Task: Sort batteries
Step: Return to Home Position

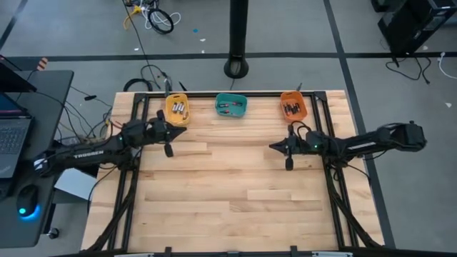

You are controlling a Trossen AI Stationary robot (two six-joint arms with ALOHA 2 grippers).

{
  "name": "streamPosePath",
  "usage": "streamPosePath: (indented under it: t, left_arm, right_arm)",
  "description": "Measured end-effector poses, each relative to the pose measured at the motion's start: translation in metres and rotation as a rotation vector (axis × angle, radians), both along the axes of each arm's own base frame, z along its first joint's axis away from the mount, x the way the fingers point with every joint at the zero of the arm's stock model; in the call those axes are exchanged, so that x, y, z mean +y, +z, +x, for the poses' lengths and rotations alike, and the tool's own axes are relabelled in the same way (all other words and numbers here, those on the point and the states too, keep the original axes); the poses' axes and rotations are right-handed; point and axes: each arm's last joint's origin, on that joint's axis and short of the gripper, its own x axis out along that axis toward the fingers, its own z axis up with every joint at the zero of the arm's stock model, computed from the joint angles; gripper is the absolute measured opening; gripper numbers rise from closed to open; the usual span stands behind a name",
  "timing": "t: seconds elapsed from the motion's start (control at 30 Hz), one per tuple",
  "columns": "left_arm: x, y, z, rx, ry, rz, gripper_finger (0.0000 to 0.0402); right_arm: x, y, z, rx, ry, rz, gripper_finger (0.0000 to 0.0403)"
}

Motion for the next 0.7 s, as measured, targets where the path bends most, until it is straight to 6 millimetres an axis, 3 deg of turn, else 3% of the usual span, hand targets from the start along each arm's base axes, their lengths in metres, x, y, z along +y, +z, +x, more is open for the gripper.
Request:
streamPosePath:
  t: [0.4, 0.7]
  left_arm:
    - [-0.012, -0.034, -0.026, -0.027, -0.010, -0.024, 0.0005]
    - [-0.019, -0.029, -0.040, -0.091, -0.017, 0.010, 0.0005]
  right_arm:
    - [0.001, 0.005, -0.012, 0.025, -0.025, -0.014, 0.0005]
    - [0.002, 0.009, -0.019, 0.022, -0.043, -0.020, 0.0005]
